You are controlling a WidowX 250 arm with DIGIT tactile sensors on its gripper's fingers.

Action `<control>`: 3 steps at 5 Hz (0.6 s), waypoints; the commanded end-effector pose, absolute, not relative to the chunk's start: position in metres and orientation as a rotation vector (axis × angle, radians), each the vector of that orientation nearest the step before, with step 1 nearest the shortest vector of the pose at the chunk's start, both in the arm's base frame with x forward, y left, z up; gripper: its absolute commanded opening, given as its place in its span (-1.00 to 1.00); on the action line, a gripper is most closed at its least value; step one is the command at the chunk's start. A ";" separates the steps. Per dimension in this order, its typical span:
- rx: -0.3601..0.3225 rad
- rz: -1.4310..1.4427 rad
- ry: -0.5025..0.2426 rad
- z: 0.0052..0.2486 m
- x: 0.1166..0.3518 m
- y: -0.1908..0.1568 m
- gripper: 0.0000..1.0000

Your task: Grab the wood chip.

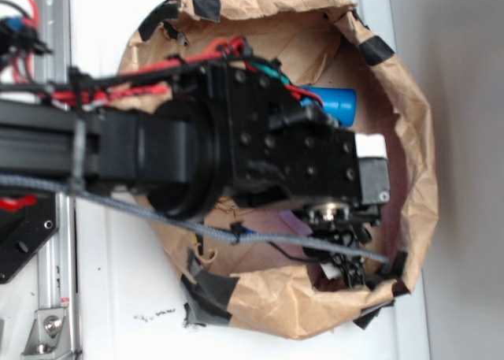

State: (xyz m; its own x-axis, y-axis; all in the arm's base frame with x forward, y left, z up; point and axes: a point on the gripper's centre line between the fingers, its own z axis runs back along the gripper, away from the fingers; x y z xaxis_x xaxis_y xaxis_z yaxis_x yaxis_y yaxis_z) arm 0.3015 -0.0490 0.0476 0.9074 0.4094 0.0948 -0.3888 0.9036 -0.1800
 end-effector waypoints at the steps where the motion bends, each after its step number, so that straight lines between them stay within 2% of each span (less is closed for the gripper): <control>1: -0.333 0.416 -0.299 0.077 0.321 -0.082 1.00; 2: -0.259 0.428 -0.301 0.061 0.327 -0.088 1.00; 3: -0.223 0.386 -0.248 0.039 0.332 -0.103 1.00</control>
State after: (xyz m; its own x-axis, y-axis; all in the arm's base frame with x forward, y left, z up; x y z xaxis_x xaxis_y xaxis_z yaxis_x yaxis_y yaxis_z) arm 0.3240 -0.0853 0.0264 0.8975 0.4070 0.1699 -0.3685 0.9036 -0.2185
